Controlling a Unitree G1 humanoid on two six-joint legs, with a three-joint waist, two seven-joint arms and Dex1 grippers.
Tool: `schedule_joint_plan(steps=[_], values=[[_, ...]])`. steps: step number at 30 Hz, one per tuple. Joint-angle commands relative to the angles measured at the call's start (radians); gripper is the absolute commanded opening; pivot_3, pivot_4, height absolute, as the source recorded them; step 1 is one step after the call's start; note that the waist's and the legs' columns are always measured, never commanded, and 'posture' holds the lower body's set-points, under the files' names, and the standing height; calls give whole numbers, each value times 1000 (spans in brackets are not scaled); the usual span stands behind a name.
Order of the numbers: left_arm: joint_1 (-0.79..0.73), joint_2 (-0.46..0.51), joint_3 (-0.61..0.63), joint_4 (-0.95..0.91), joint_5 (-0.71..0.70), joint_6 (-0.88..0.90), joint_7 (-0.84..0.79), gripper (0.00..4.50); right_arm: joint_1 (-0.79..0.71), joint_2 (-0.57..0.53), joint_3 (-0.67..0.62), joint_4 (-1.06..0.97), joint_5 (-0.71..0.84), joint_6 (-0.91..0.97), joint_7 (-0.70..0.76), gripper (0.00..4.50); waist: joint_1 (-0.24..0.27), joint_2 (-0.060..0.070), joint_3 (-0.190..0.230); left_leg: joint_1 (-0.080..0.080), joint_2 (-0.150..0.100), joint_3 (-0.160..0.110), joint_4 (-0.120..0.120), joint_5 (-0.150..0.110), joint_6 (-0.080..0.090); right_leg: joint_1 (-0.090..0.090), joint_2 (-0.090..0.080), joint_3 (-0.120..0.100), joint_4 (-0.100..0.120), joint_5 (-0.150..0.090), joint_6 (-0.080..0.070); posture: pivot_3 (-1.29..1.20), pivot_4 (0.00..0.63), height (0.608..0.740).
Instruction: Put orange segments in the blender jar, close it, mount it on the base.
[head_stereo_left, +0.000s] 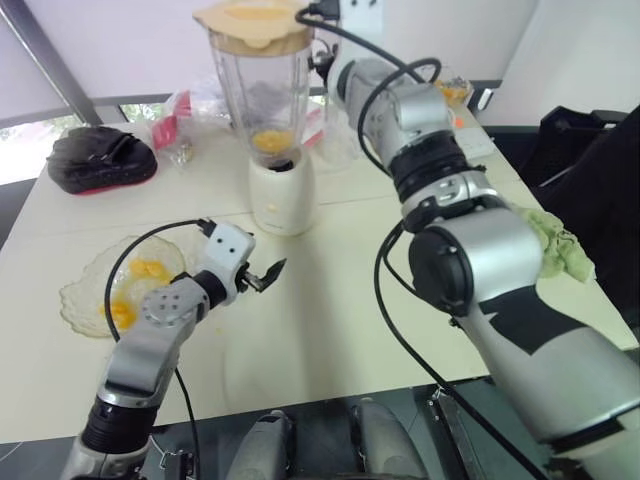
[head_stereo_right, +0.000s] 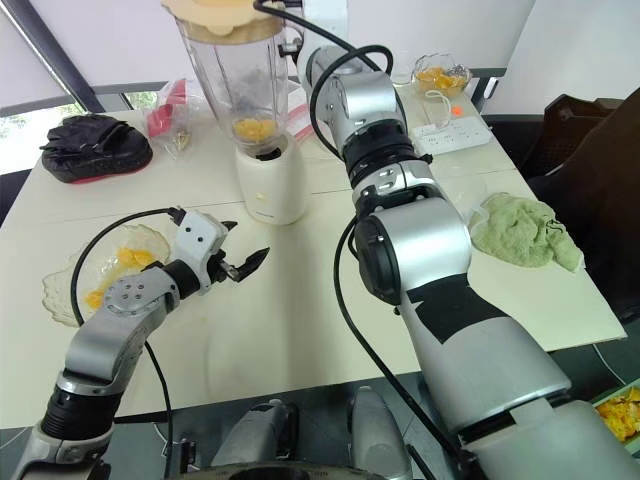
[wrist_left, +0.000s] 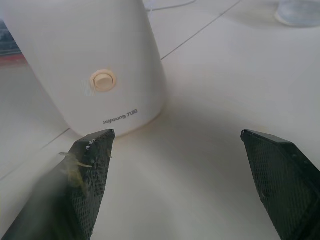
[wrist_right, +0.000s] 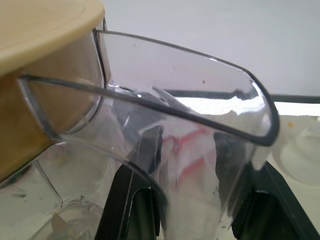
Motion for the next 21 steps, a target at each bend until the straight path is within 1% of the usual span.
schedule_joint_plan(steps=[1, 10, 21], values=[[5, 18, 5, -46, 10, -5, -4, 4192, -15, 2, 18, -46, -16, -39, 2, 1069, -2, 0, 0, 0, 0, 0, 0, 0, 0, 0, 0, 0, 0, 0, 0, 0, 150, 740], [1, 33, -1, -42, 8, -6, -16, 4192, 14, -14, 36, -75, -23, -21, 4, 1069, 0, 0, 0, 1, 0, 0, 1, 1, -2, 0, 0, 0, 1, 0, -1, 0, 150, 740], [-14, 35, -12, -26, 10, -10, -22, 4192, 66, -14, 51, -173, -23, 55, 6, 1069, 1, 0, 0, 1, 0, 0, 1, 1, -2, 0, 0, 0, 1, 0, -1, 0, 150, 740]])
